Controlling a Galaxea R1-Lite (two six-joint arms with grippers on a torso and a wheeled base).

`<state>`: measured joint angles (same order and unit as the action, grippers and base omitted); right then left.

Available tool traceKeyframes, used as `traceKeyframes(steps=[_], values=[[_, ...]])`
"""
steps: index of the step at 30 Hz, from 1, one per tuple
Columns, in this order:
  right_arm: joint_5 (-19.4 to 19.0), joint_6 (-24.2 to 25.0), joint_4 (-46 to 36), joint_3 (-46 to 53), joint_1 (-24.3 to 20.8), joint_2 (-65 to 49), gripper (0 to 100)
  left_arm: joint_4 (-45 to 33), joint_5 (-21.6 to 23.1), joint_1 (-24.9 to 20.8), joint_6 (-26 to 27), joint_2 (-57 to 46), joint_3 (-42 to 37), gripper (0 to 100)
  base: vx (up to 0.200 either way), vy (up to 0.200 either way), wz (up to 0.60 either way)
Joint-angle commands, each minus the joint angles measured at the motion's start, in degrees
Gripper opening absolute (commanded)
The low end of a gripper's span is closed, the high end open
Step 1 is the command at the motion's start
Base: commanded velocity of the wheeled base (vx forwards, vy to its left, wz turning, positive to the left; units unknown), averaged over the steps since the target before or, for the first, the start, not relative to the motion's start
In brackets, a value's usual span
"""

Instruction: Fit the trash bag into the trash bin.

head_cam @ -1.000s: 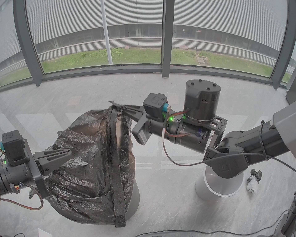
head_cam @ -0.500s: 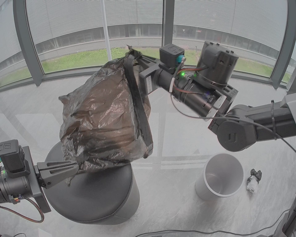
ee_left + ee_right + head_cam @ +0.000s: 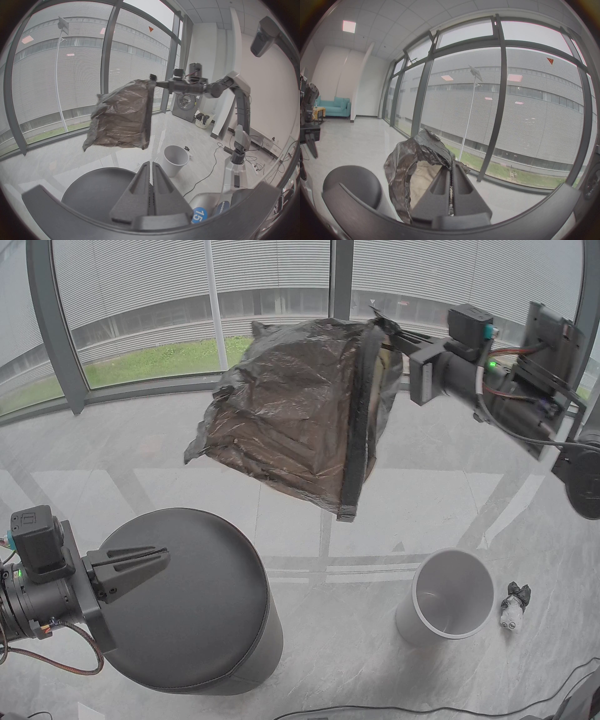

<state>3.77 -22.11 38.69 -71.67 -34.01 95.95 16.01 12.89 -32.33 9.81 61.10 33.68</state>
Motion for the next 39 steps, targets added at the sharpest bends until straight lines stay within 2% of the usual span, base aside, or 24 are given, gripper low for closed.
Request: traceKeyframes(steps=[1,3,8,9,10,17,21,29,34,35,39], values=[[2.65,0.05,-13.38,9.62,3.16,-18.26,0,3.68,-1.55,-0.63,0.12,7.02,0.24,0,0.000,0.000,0.00],[3.35,0.23,-18.13,8.91,2.20,-19.75,0,3.86,-1.28,-1.86,0.12,9.39,0.95,0,0.000,0.000,0.00],[3.97,0.40,-18.83,5.49,-0.97,-18.78,0,3.94,-1.20,-5.02,0.12,14.14,4.20,0,0.000,0.000,0.00],[4.85,0.40,-19.18,2.23,-2.20,-17.82,0,3.94,-1.46,-8.01,0.12,17.91,7.19,0,0.000,0.000,0.00],[4.93,0.40,-19.36,0.65,-2.64,-17.47,0,3.94,-1.46,-9.15,0.12,20.02,8.59,0,0.000,0.000,0.00],[5.11,0.93,-19.97,-5.85,-2.81,-13.77,0,7.11,-0.76,-13.20,0.03,29.25,13.51,0,0.000,0.000,0.00],[7.48,1.20,-19.53,-7.17,-2.99,-11.23,0,9.13,-0.58,-15.83,-0.23,33.73,16.24,0,0.000,0.000,0.00],[9.59,1.64,-18.04,-8.22,-2.55,-9.47,0,9.22,-1.20,-15.83,-0.76,37.60,22.57,0,0.000,0.000,0.00],[9.86,1.64,-15.05,-10.25,-2.29,-6.48,0,8.95,-2.43,-15.57,-1.73,36.64,21.69,0,0.000,0.000,0.00],[9.94,1.64,-14.70,-10.60,-2.29,-6.04,0,8.95,-2.87,-15.48,-1.90,36.64,21.25,100,0.000,0.000,0.00],[9.94,2.07,-14.26,-12.62,-2.37,-4.28,0,9.31,-3.31,-15.40,-2.17,37.34,21.69,100,0.000,0.000,0.00]])
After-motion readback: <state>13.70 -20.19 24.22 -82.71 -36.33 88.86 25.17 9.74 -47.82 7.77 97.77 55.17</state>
